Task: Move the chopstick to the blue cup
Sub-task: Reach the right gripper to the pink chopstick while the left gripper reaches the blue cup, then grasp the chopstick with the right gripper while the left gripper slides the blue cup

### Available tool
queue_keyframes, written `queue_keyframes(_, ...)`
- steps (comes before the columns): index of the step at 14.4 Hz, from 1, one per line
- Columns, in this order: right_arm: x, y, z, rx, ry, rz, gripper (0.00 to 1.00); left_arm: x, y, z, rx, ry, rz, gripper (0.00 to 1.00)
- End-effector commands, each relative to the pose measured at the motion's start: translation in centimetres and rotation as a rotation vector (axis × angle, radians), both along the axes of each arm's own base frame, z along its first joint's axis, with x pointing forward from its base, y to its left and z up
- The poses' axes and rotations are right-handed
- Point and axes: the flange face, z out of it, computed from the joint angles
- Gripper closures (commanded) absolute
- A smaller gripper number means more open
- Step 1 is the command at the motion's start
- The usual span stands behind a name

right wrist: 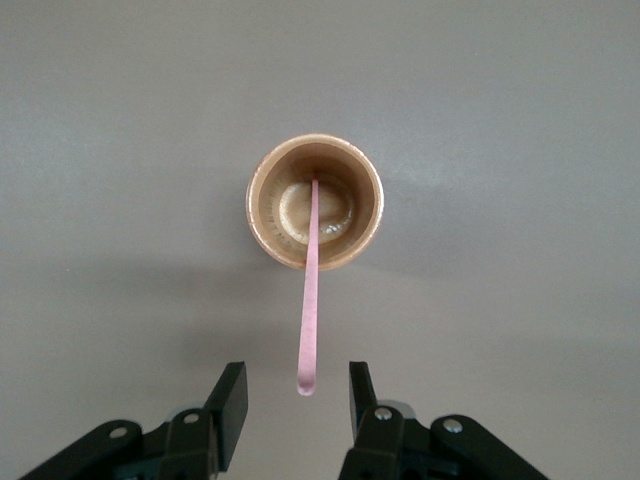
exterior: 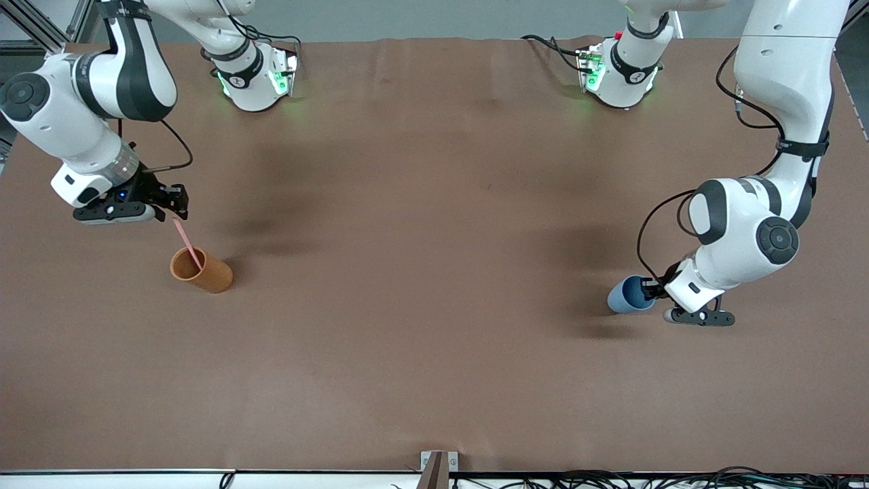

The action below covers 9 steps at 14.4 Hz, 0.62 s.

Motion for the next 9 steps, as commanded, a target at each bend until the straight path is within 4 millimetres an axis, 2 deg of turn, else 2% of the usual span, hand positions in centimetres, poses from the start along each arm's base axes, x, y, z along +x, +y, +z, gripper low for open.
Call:
queue_keyframes(1, -1.3, 0.1, 0.2, 0.011, -0.014, -0.001, 0.59, 0.9, -1.3, 5.2, 0.021, -0.076, -0.04, 0.99)
queue_keyframes(3, -1.4, 0.1, -0.2, 0.01, -0.024, -0.001, 0.62, 0.7, -5.1, 9.1, 0.011, -0.076, -0.031, 0.99)
queue_keyframes(4, -1.4, 0.0, -0.1, 0.01, -0.026, -0.002, 0.66, 0.4, -7.9, 10.2, 0.001, -0.088, 0.007, 0.99)
queue_keyframes(7, -1.1, -0.2, -0.3, 0.014, -0.037, -0.012, 0.69, -1.8, -16.9, 11.0, -0.012, -0.08, 0.11, 0.99)
queue_keyframes(9, -0.9, -0.3, -0.7, 0.029, -0.037, -0.028, 0.71, -4.0, -22.6, 11.1, 0.015, -0.087, 0.18, 0.99)
